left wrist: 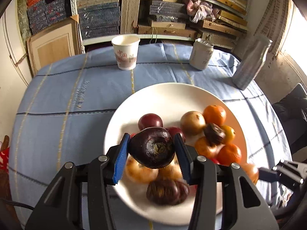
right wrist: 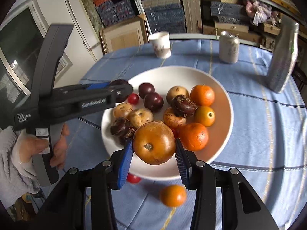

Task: Organize fruits
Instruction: 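Lower both fruits onto the white plate and open both tools, then withdraw both open tools from the plate toward the last two fruits, then grasp the red tomato with the left tool while the right tool grasps the small mandarin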

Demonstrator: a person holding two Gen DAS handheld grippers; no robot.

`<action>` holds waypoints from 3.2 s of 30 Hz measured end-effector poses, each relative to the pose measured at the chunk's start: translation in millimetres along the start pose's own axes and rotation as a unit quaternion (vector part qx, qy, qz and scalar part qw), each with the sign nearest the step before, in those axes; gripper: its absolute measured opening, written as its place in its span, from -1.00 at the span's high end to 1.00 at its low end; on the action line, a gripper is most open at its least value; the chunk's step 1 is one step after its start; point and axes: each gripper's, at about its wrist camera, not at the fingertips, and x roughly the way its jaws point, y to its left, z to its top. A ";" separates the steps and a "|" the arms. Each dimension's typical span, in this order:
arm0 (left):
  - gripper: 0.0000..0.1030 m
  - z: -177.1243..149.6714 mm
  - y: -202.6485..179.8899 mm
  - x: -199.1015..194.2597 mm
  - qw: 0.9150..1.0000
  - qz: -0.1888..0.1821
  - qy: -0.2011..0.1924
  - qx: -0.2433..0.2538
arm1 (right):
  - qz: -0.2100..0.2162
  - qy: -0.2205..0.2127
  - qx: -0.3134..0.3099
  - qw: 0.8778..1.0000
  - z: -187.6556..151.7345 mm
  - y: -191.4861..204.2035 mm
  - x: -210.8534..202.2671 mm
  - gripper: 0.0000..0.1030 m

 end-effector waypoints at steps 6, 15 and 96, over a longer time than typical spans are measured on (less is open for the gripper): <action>0.10 0.4 6.0 30.7 1.000 -0.002 0.020 -0.010 | 0.000 0.012 -0.009 1.000 5.3 1.4 25.7 0.14; -0.27 -1.7 14.6 12.5 0.999 0.005 0.003 -0.032 | -0.003 0.003 -0.009 1.000 5.4 5.4 15.0 -0.18; 0.46 -182.1 2.4 -103.0 0.998 0.037 0.019 -0.052 | -0.051 0.021 0.032 0.998 -112.2 -16.0 -53.3 -0.48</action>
